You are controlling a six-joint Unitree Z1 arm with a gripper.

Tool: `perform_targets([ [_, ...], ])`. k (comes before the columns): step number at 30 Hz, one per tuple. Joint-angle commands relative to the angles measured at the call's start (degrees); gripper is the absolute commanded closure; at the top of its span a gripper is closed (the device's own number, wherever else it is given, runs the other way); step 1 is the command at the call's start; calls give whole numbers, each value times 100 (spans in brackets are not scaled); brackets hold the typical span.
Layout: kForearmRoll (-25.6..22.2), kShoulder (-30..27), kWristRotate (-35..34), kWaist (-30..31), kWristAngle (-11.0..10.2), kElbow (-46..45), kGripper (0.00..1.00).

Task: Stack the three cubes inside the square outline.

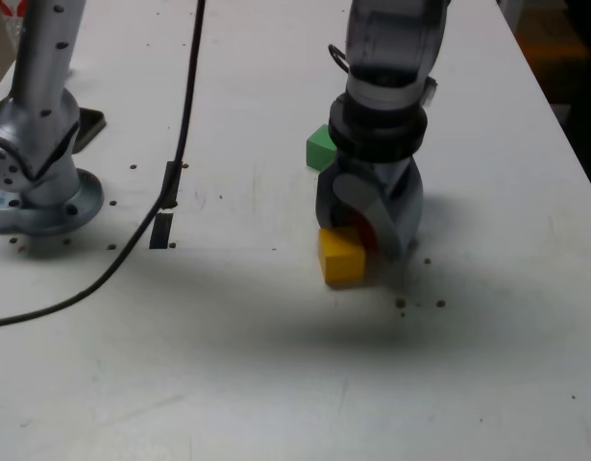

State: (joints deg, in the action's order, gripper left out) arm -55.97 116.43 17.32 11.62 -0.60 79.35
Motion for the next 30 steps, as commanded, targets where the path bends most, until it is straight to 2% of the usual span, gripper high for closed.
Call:
perform_targets([
  [1,-105,-252,-51,-2,-43,34,81],
  [6,-438,-764,-237,-27,-167,53,81],
  [11,-559,-980,-385,-151,-223,51,81],
  [18,-585,-915,-734,-372,-222,70,81],
  [30,-904,-543,-1863,-499,-160,207,81],
])
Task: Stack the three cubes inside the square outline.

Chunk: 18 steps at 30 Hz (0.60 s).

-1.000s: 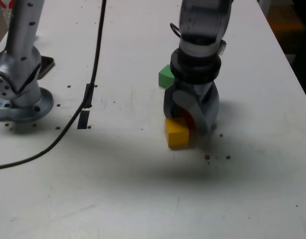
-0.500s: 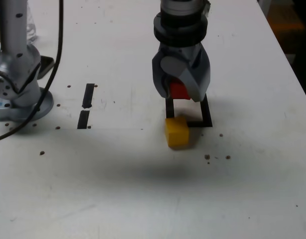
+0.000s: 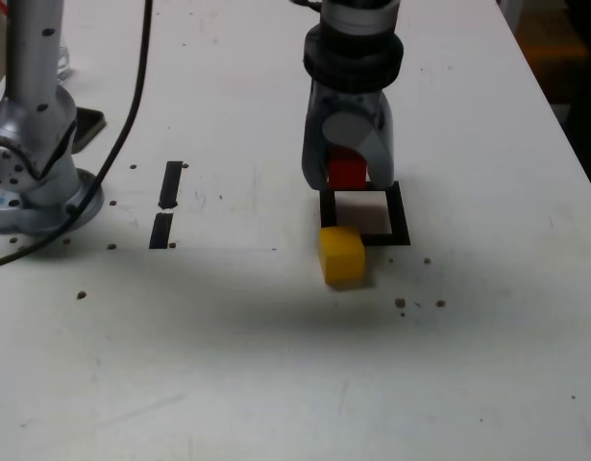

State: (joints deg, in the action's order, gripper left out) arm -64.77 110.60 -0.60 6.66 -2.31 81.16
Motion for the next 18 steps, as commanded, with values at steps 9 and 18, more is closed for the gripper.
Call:
perform_targets([
  [9,-61,254,-318,71,63,85,81],
  [18,110,484,-409,159,132,126,81],
])
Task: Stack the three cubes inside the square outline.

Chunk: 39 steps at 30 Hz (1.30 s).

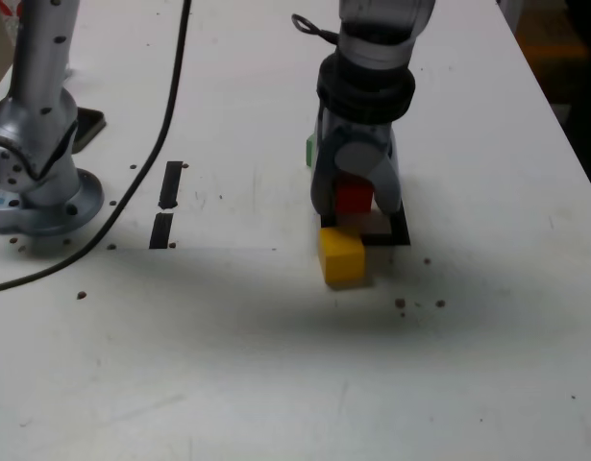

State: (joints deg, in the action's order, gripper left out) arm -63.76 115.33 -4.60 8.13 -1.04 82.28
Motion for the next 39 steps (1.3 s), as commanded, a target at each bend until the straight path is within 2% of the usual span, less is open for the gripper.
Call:
perform_targets([
  [1,19,23,-15,13,7,12,81],
  [19,308,129,-144,10,42,-29,78],
  [26,269,126,-199,-37,183,-180,70],
  [31,259,126,-184,-39,276,-201,59],
  [39,298,125,-120,-39,260,-136,49],
])
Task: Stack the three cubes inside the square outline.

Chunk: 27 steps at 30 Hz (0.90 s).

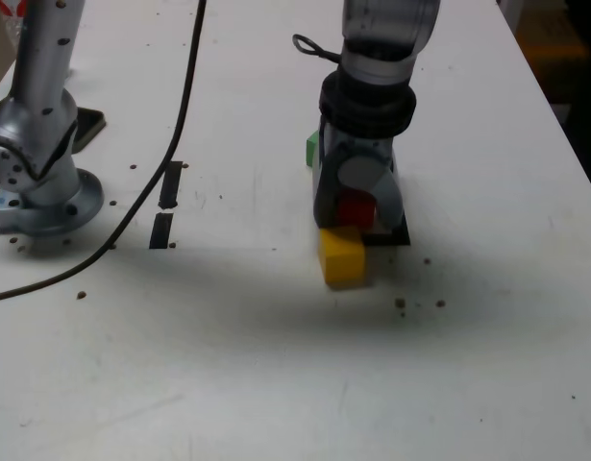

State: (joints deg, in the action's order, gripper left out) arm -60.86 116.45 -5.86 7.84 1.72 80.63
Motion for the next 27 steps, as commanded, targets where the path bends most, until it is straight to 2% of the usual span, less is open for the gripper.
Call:
perform_targets([
  [1,12,15,12,-11,-24,31,48],
  [9,79,22,77,-15,-115,37,44],
  [17,259,15,146,-22,-160,-49,30],
  [27,312,-35,177,-64,-173,-123,23],
])
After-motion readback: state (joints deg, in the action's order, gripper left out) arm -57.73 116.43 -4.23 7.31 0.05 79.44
